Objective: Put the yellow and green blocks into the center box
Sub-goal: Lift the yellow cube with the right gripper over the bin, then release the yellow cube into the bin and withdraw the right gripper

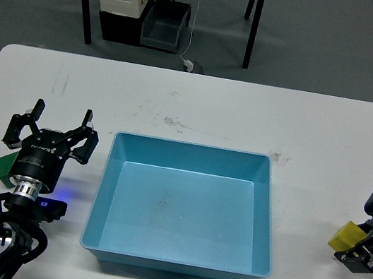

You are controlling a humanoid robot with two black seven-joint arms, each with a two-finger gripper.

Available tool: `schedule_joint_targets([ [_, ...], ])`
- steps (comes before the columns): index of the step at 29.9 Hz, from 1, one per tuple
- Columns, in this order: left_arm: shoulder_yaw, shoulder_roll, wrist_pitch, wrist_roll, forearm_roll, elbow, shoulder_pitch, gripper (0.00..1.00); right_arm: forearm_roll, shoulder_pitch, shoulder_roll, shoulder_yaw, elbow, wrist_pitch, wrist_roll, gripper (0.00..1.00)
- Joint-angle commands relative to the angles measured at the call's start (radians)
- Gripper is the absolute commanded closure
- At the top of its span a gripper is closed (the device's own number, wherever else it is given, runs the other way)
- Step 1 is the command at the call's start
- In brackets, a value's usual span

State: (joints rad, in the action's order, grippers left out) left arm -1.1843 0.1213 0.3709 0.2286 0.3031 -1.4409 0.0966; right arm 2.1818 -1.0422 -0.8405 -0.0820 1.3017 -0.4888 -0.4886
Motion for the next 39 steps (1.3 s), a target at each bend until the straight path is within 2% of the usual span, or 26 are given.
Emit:
schedule_joint_targets([
  [1, 0.000, 0.000, -0.001, 0.000, 0.001, 0.000, 0.000, 0.00, 0.000, -0.006, 0.000, 0.056, 0.001, 0.000, 0.000, 0.88],
  [3, 0.000, 0.000, -0.001, 0.000, 0.001, 0.000, -0.001, 0.00, 0.000, -0.015, -0.003, 0.111, 0.005, 0.000, 0.000, 0.94],
  [6, 0.000, 0.000, -0.001, 0.000, 0.001, 0.000, 0.000, 0.00, 0.000, -0.073, -0.008, 0.192, 0.024, 0.000, 0.000, 0.99],
  [13, -0.001, 0.000, -0.003, 0.000, 0.001, 0.000, 0.000, 0.00, -0.078, -0.349, 0.011, 0.199, 0.105, 0.000, 0.000, 0.99],
  [18, -0.012, 0.003, -0.009, 0.021, -0.001, 0.000, -0.003, 0.00, -0.168, -0.498, 0.176, 0.107, 0.125, 0.000, 0.000, 0.99],
  [22, -0.023, 0.035, -0.016, 0.028, -0.006, -0.001, -0.012, 0.00, -0.168, -0.532, 0.309, 0.013, 0.123, 0.000, 0.000, 0.99],
  [31, -0.031, 0.236, -0.200, 0.014, 0.005, 0.002, -0.110, 0.00, -0.165, -0.449, 0.497, -0.076, 0.053, 0.000, 0.000, 0.96],
  [34, -0.020, 0.316, -0.326, 0.008, 0.002, 0.013, -0.141, 0.00, -0.163, -0.385, 0.555, -0.077, -0.010, 0.000, 0.000, 0.92],
  [35, -0.017, 0.348, -0.354, -0.008, 0.001, 0.022, -0.146, 0.00, -0.162, -0.359, 0.575, -0.077, -0.039, 0.000, 0.000, 0.88],
  [37, -0.015, 0.406, -0.348, -0.064, -0.007, 0.030, -0.156, 0.00, -0.166, -0.306, 0.610, -0.071, -0.094, 0.000, 0.000, 0.80],
  [38, -0.015, 0.434, -0.340, -0.095, -0.009, 0.030, -0.158, 0.00, -0.168, -0.274, 0.624, -0.062, -0.120, 0.000, 0.000, 0.69],
  [39, -0.015, 0.460, -0.336, -0.107, -0.012, 0.030, -0.158, 0.00, -0.169, -0.250, 0.636, -0.056, -0.137, 0.000, 0.000, 0.53],
])
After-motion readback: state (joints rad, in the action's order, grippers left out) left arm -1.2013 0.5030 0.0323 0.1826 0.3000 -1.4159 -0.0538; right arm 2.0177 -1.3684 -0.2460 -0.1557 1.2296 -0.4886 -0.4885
